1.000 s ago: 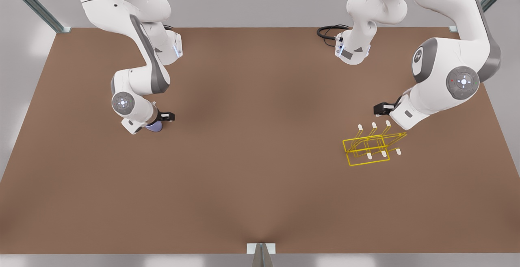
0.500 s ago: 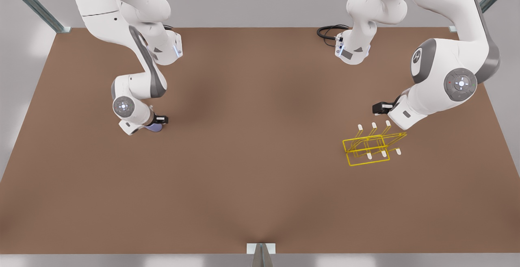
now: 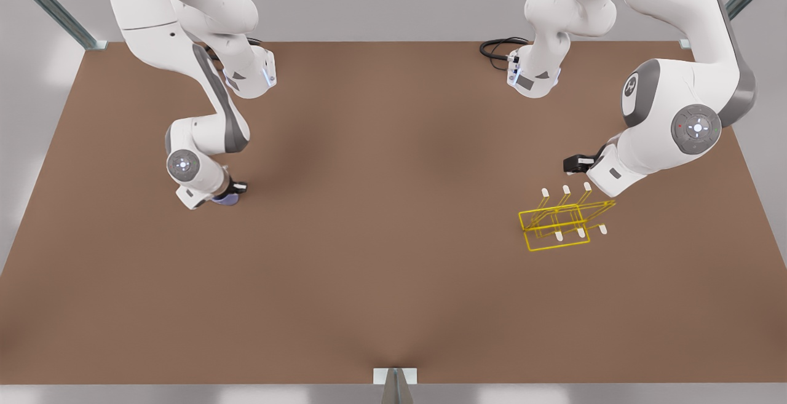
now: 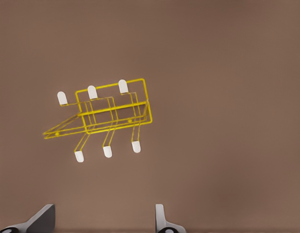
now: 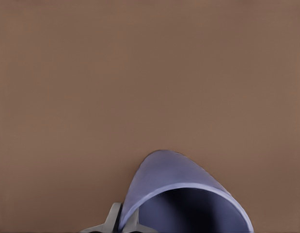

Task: Place the cup on the cup holder

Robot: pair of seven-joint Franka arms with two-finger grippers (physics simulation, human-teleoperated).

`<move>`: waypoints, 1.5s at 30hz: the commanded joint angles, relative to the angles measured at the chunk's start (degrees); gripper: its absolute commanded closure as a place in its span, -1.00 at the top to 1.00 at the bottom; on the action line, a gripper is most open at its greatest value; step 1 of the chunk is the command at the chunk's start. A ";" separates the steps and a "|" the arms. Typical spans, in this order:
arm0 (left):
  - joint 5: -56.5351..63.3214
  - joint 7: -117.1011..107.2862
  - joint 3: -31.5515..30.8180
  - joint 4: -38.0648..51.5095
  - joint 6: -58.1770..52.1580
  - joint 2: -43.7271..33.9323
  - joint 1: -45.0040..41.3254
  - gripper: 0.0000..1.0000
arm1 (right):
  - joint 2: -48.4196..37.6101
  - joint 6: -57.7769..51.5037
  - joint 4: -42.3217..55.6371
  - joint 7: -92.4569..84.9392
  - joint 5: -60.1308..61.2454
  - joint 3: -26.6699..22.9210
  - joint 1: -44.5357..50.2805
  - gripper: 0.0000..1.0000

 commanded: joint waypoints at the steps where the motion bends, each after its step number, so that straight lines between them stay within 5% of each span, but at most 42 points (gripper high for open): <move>1: 0.05 0.12 0.09 0.10 0.25 -0.06 -0.01 1.00 | -0.17 0.06 2.33 5.84 0.08 0.33 0.34 -0.57; 5: 0.58 0.47 0.17 0.72 -0.27 -1.02 0.08 1.00 | 3.96 -0.63 14.71 1.38 10.63 4.11 3.15 -0.57; 16: 1.19 -16.83 -0.62 1.16 0.69 -0.41 -4.58 1.00 | 37.18 6.83 54.62 -6.64 59.41 14.30 15.63 -0.57; 20: 0.75 -34.95 -0.79 -2.98 10.27 -1.90 -7.13 1.00 | 49.84 12.72 71.32 -4.44 59.41 17.38 23.90 -0.57; 36: 1.19 -36.35 -0.79 -3.68 10.36 -0.94 -7.39 1.00 | 57.58 12.19 73.08 1.53 45.78 16.67 29.17 -0.57; 37: 1.19 -36.35 -0.79 -3.68 10.27 -0.94 -7.39 1.00 | 57.58 12.02 73.08 1.80 45.78 16.67 29.17 -0.46; 38: 1.19 -36.35 -0.79 -3.68 10.36 -0.94 -7.39 1.00 | 57.31 12.02 73.08 2.41 45.70 16.67 28.99 1.00; 45: 1.11 -38.38 -0.79 -3.68 9.39 -0.41 -8.36 1.00 | 54.68 1.74 68.69 -5.76 36.91 13.69 24.51 1.00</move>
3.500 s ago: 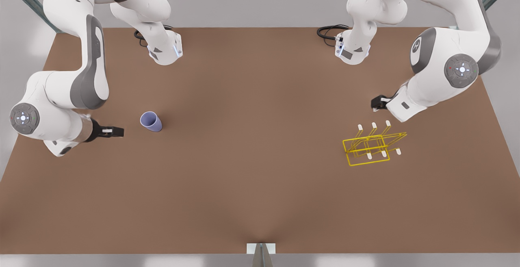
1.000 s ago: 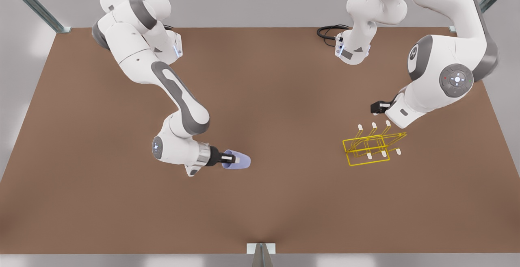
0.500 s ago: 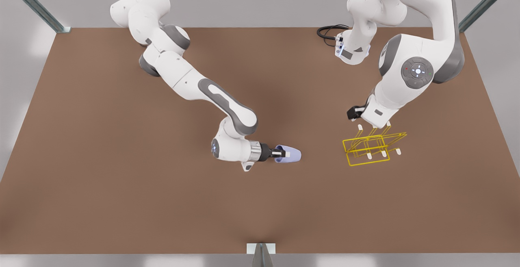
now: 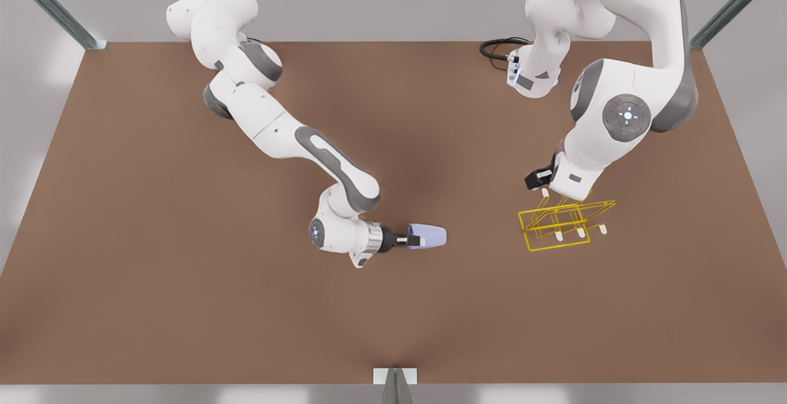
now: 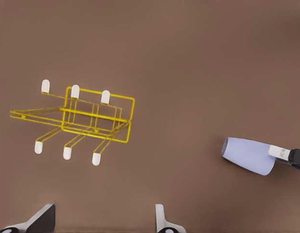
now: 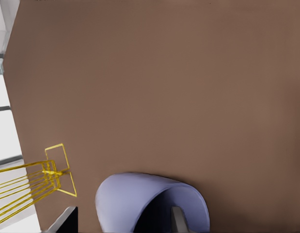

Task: Place the cup on the cup holder

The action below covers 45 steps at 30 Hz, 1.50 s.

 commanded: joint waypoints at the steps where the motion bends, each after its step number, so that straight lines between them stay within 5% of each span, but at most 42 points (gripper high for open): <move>1: -0.06 -9.32 0.01 0.42 -0.55 0.36 -1.09 1.00 | -1.32 -8.71 -0.90 -5.60 -3.40 -1.97 -1.01 1.00; 6: -0.67 -21.18 -0.08 2.97 -0.73 4.84 -6.18 1.00 | -8.17 -30.41 1.47 -7.26 -3.93 -4.79 -5.75 1.00; 8: -0.68 -39.08 -0.08 6.40 0.06 10.11 -10.66 1.00 | -15.11 -38.68 0.95 -8.93 -3.93 -10.23 -9.35 1.00; 11: -3.66 -68.90 -0.16 11.68 7.26 19.00 -14.98 1.00 | -36.21 -42.64 -9.51 -16.06 -16.30 -19.47 -16.12 1.00; 12: -3.93 -74.17 -0.16 11.59 8.85 19.61 -14.98 1.00 | -43.68 -45.36 -12.23 -10.71 -27.39 -19.47 -18.58 1.00; 15: -5.33 -106.61 0.01 14.31 20.36 27.08 -14.27 1.00 | -55.99 -47.66 -26.82 -7.44 -31.97 -17.98 -24.29 1.00; 21: -7.09 -120.50 -0.16 13.61 31.08 29.28 -11.99 1.00 | -53.36 -46.86 -25.16 -8.50 -32.40 -16.31 -25.53 1.00; 31: -7.00 -116.99 -3.15 4.91 34.07 28.58 -12.95 1.00 | -52.92 -45.81 -24.98 -8.23 -32.58 -16.31 -25.53 1.00; 45: -7.44 -116.55 -3.33 5.17 39.44 33.06 -12.95 1.00 | -48.61 -44.31 -20.41 -7.88 -32.23 -16.22 -25.18 1.00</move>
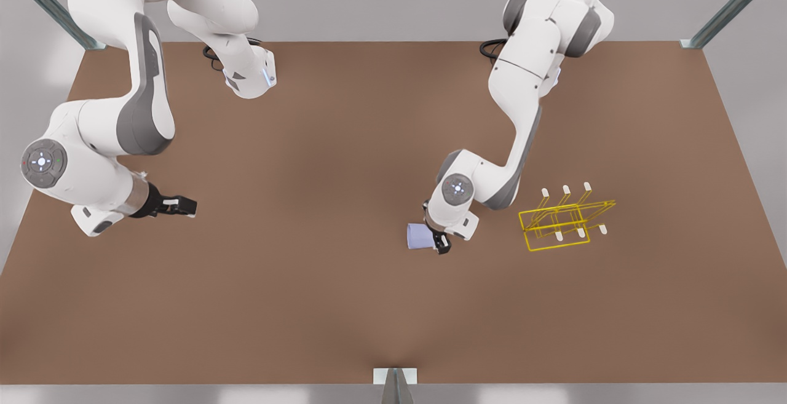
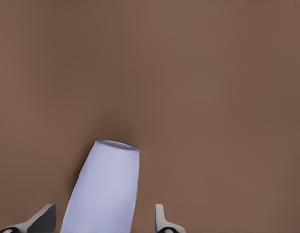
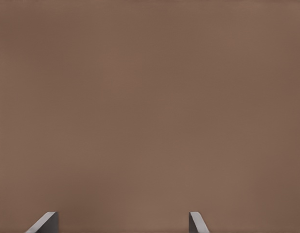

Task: Place the cup on the cup holder

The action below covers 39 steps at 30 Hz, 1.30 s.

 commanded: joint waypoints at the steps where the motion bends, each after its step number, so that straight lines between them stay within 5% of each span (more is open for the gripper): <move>1: 0.03 -15.19 0.00 0.15 1.41 0.73 0.00 1.00 | 0.08 0.26 0.05 -0.44 0.01 0.01 -0.06 1.00; 30: 0.20 3.88 -1.58 -0.29 6.86 6.53 -1.85 1.00 | 0.52 0.17 0.05 -1.05 0.01 0.01 -0.33 1.00; 32: -0.06 3.79 -1.49 -0.29 6.86 6.53 -1.85 0.54 | 0.52 0.17 0.05 -1.05 0.09 0.01 -0.42 1.00; 37: 0.38 4.06 -1.49 0.24 5.81 5.92 -1.59 0.45 | 0.60 0.17 0.05 -1.05 0.18 0.01 -0.42 1.00; 39: 1.25 3.44 0.09 3.05 -7.11 4.33 -1.23 0.46 | 0.60 0.17 0.05 -1.14 0.27 0.01 -0.50 1.00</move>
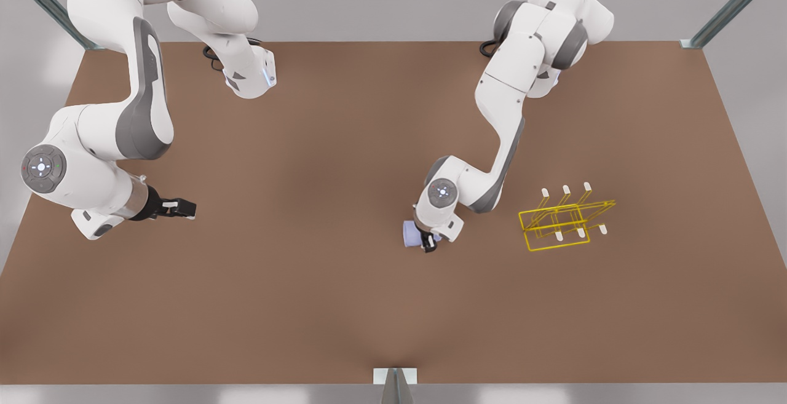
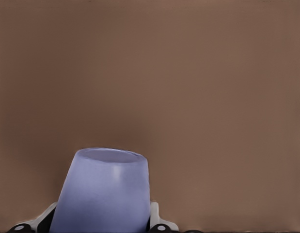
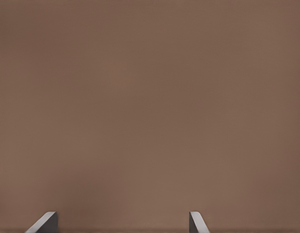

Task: Place the cup on the cup holder

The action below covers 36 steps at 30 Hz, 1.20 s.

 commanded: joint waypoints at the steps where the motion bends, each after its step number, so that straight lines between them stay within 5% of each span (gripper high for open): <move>1: 5.14 0.12 1.34 1.86 -15.45 -0.94 -0.05 0.46 | -0.06 -0.02 0.03 -0.32 0.06 0.01 -0.06 1.00; 3: 10.78 -0.05 3.26 3.88 -21.52 -0.94 0.05 0.46 | -0.06 -0.02 0.03 -0.32 0.06 0.01 -0.06 1.00; 6: 10.25 0.48 33.31 1.25 -31.10 -0.50 -26.31 0.46 | -0.06 -0.02 0.03 -0.32 0.07 0.01 -0.06 1.00; 9: 14.99 5.13 50.56 -1.57 -38.13 3.46 -41.97 0.46 | -0.06 -0.02 0.03 -0.32 0.15 0.01 -0.06 1.00; 18: 41.36 8.30 54.42 0.28 -38.57 11.19 -38.37 0.46 | 0.11 -0.02 0.03 -0.32 -0.02 0.01 -0.15 1.00; 24: 43.38 15.50 54.42 6.25 -36.64 14.97 -33.27 0.46 | 0.11 -0.02 0.12 -0.24 -0.29 0.01 -0.06 1.00; 30: 46.72 16.65 56.53 -11.15 -26.27 15.06 -34.32 0.46 | 0.11 -0.02 0.03 -0.24 -0.29 0.01 -0.06 1.00; 36: 45.32 16.73 56.36 -9.05 -25.04 15.23 -33.80 0.46 | 0.11 -0.02 0.03 -0.32 -0.38 0.01 -0.15 1.00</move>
